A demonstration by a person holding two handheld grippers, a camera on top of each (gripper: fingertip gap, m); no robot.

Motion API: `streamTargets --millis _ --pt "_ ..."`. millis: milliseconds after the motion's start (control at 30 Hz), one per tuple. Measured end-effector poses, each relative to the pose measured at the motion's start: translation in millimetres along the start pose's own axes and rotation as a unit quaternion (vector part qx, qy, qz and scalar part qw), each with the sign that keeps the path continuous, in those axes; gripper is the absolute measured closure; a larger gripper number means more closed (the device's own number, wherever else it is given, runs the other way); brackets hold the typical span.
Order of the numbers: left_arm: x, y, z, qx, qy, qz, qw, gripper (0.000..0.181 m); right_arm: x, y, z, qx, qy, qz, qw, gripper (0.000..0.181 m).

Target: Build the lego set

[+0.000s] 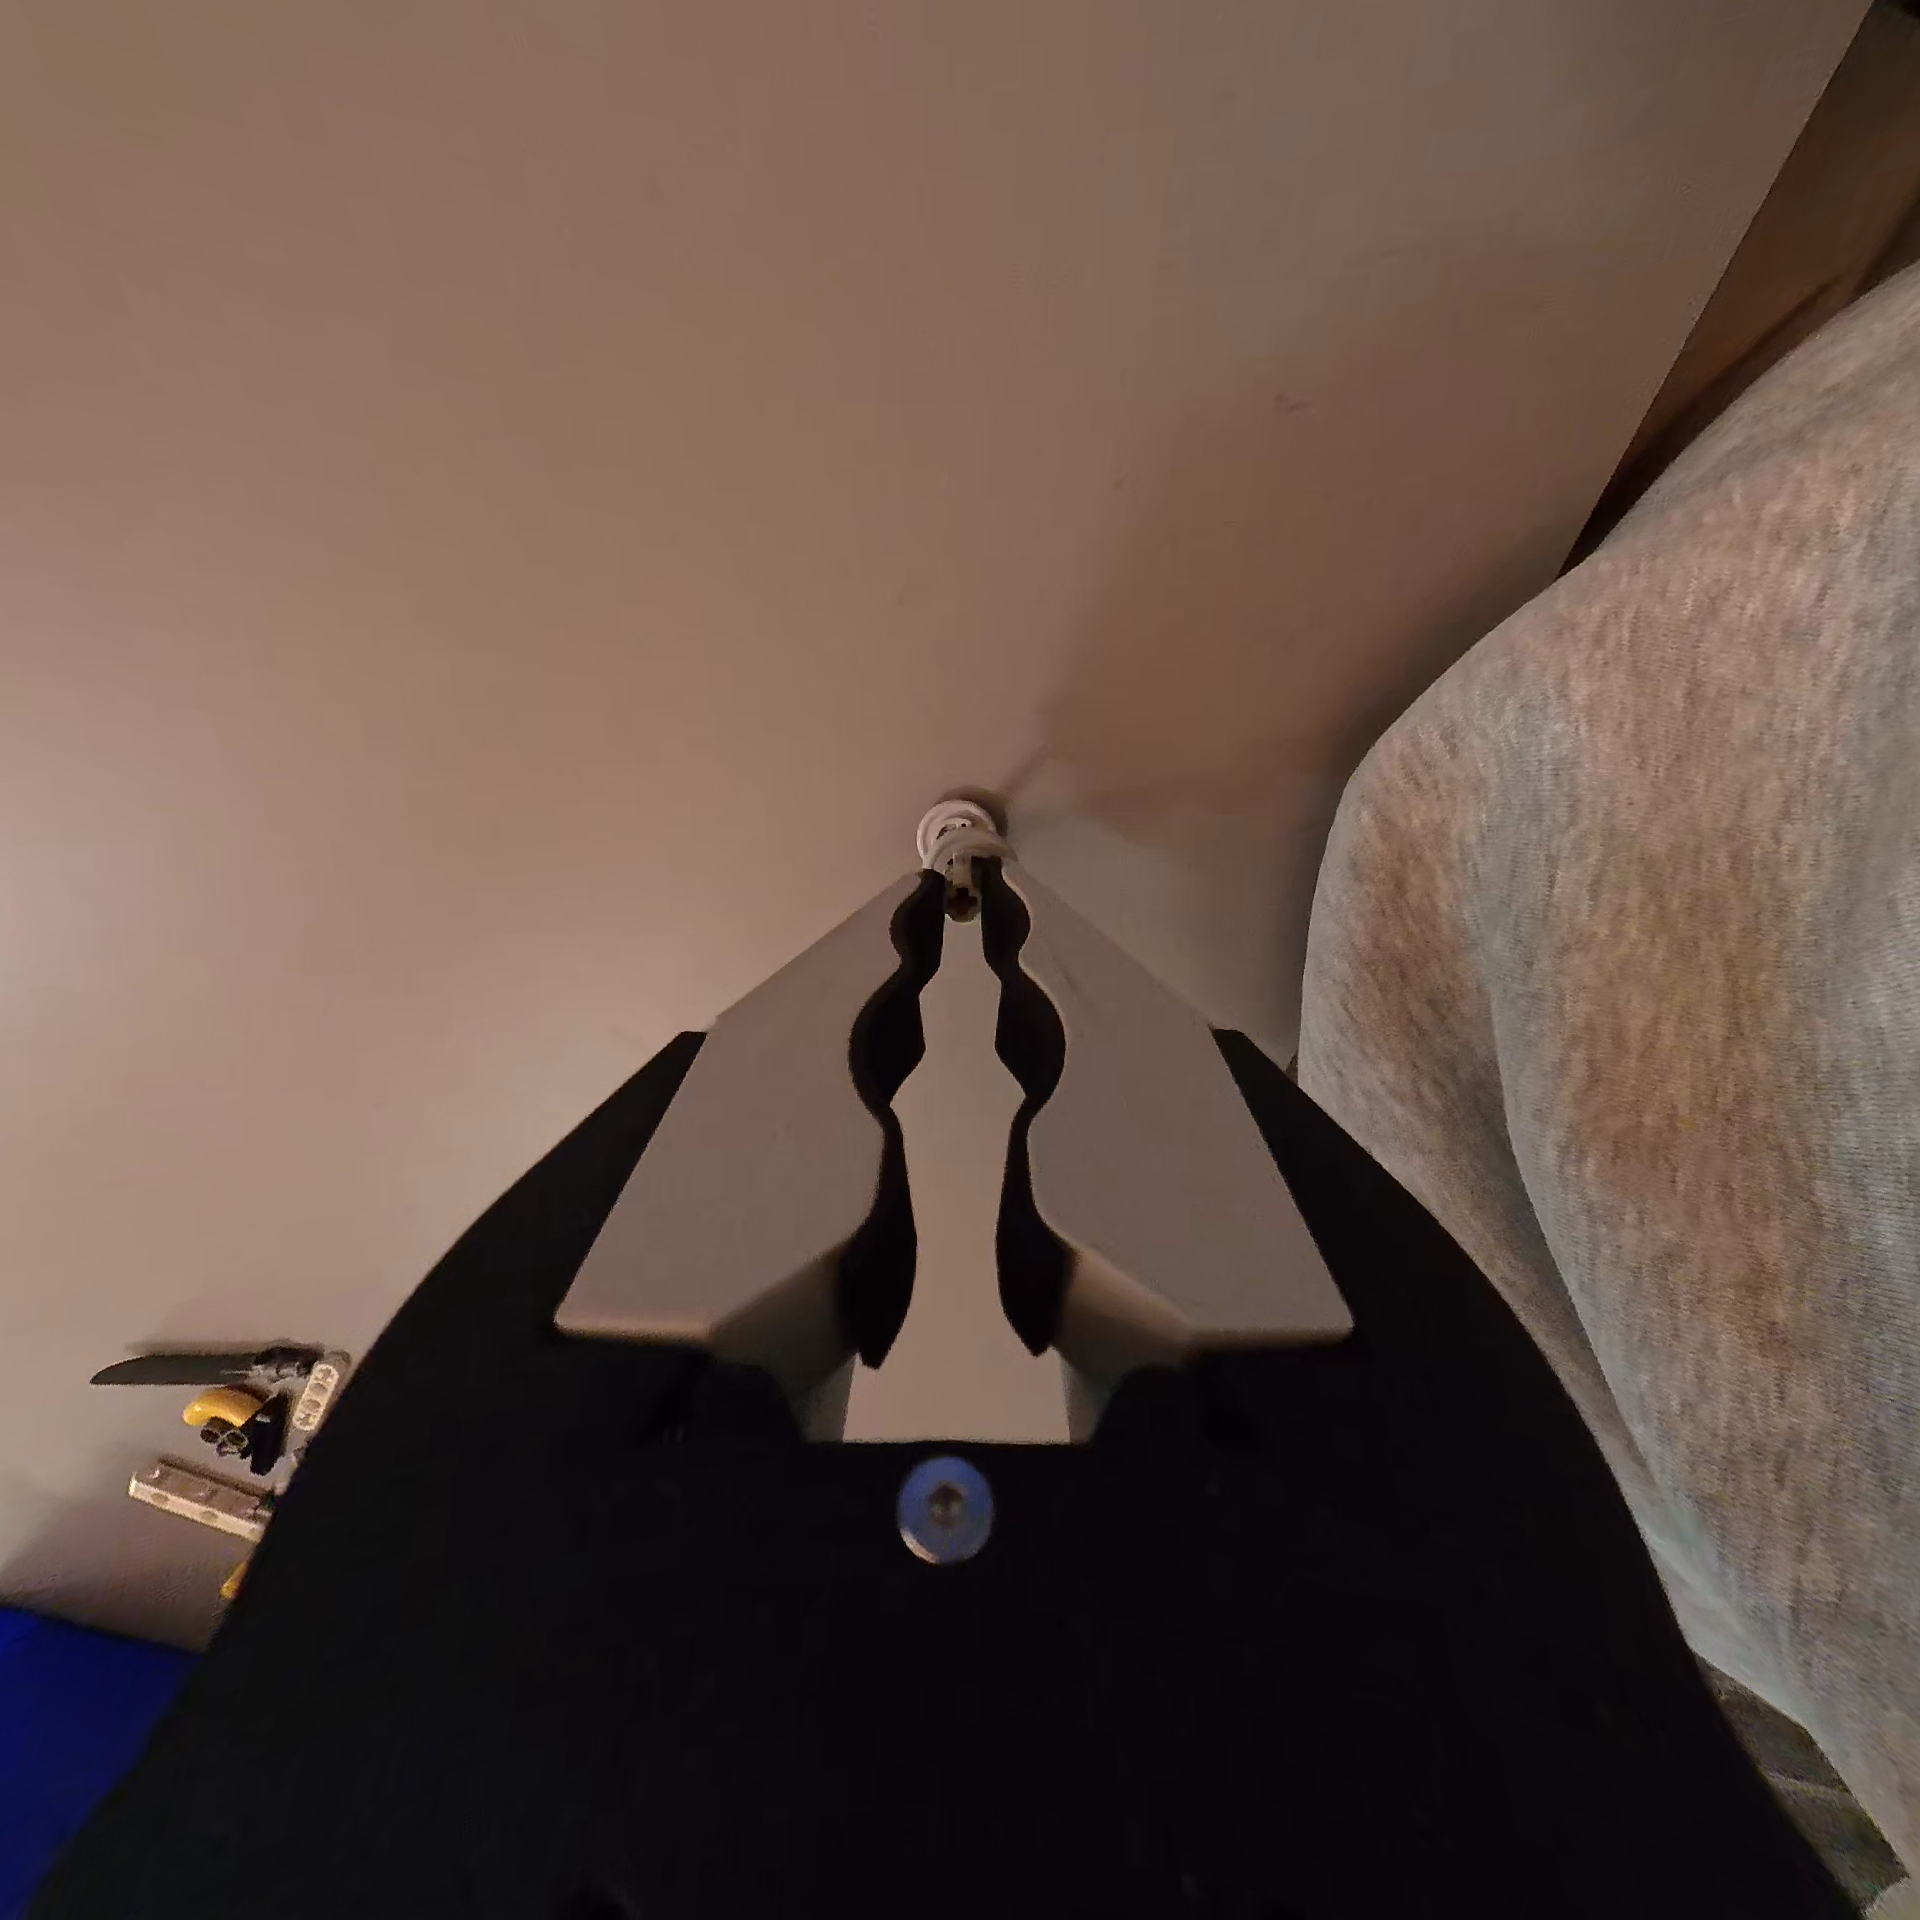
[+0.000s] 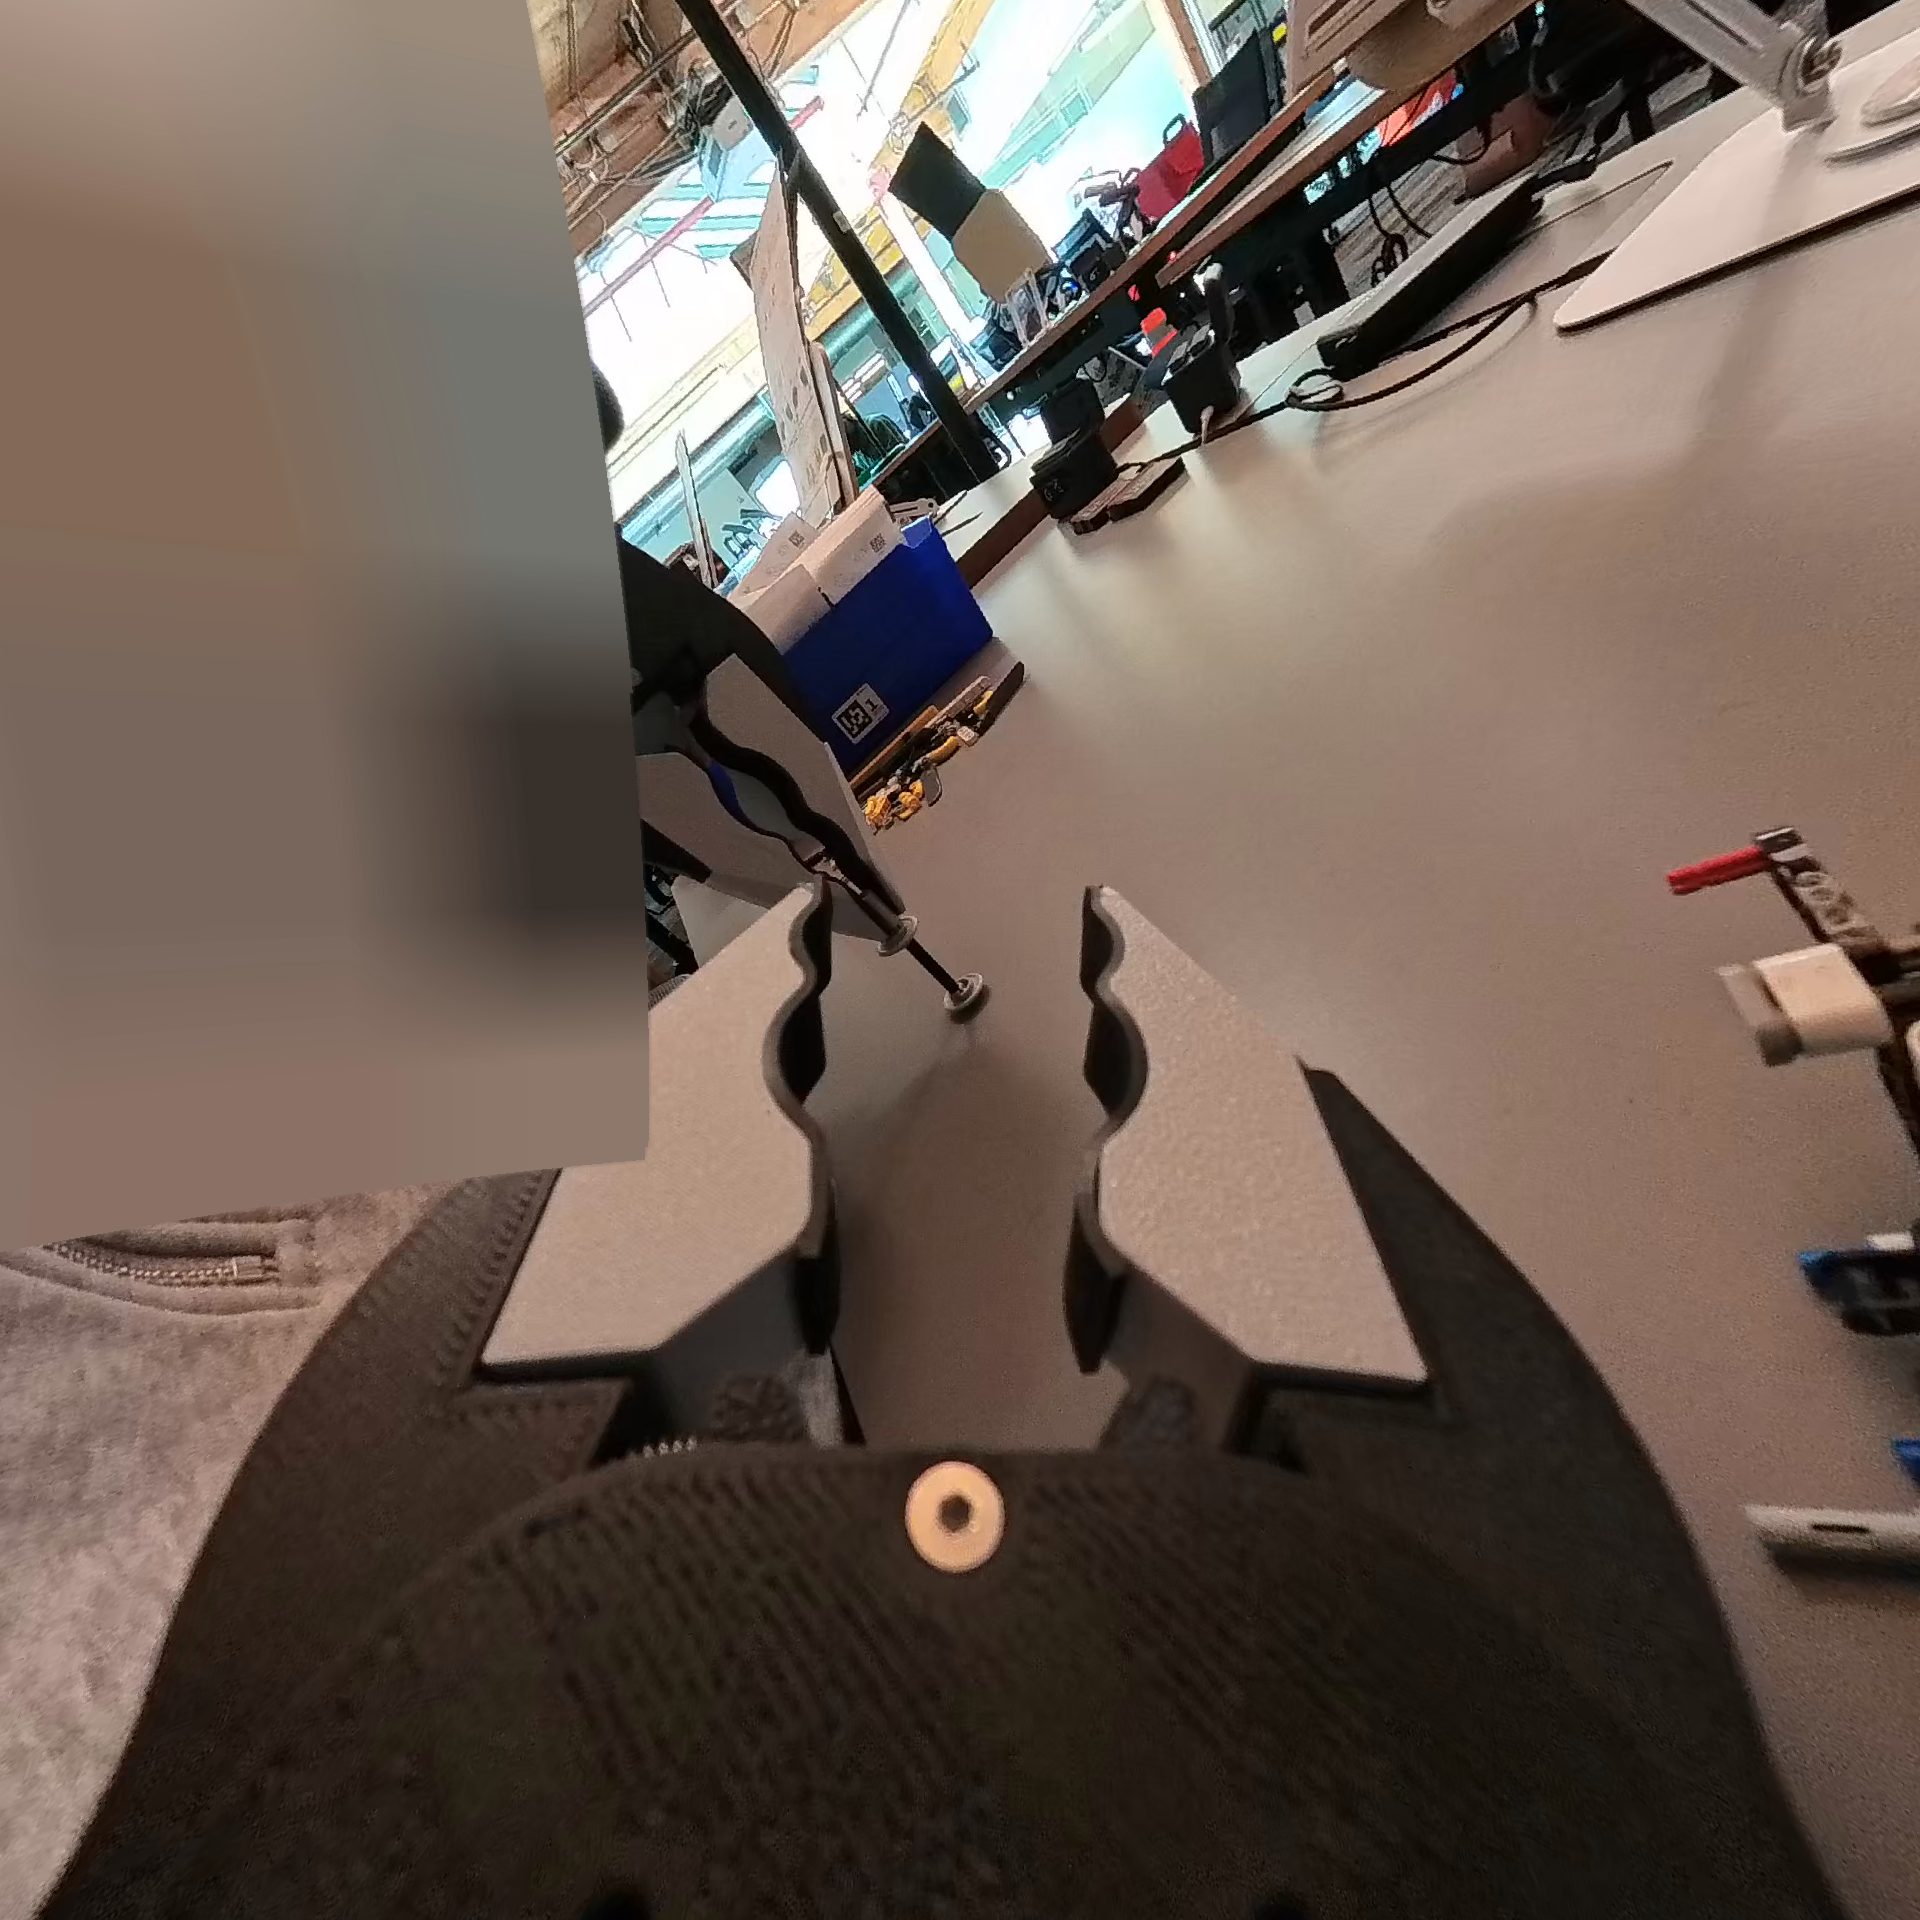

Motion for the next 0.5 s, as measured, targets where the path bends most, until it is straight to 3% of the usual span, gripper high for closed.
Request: streamTargets --millis 500 --pt "1.9 -1.2 0.2 -0.003 0.015 -0.01 1.0 0.174 0.8 -0.2 -0.2 0.001 -0.001 0.002 1.0 0.134"
Point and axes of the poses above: each gripper's, where its closed fingertips meet, y back along the fingers, x out of its underside, z = x × y across the jaws, the point moved 1 cm from there along y, back along the fingers, and after that the axes turned 5 degrees about x, right-handed, at the moved point
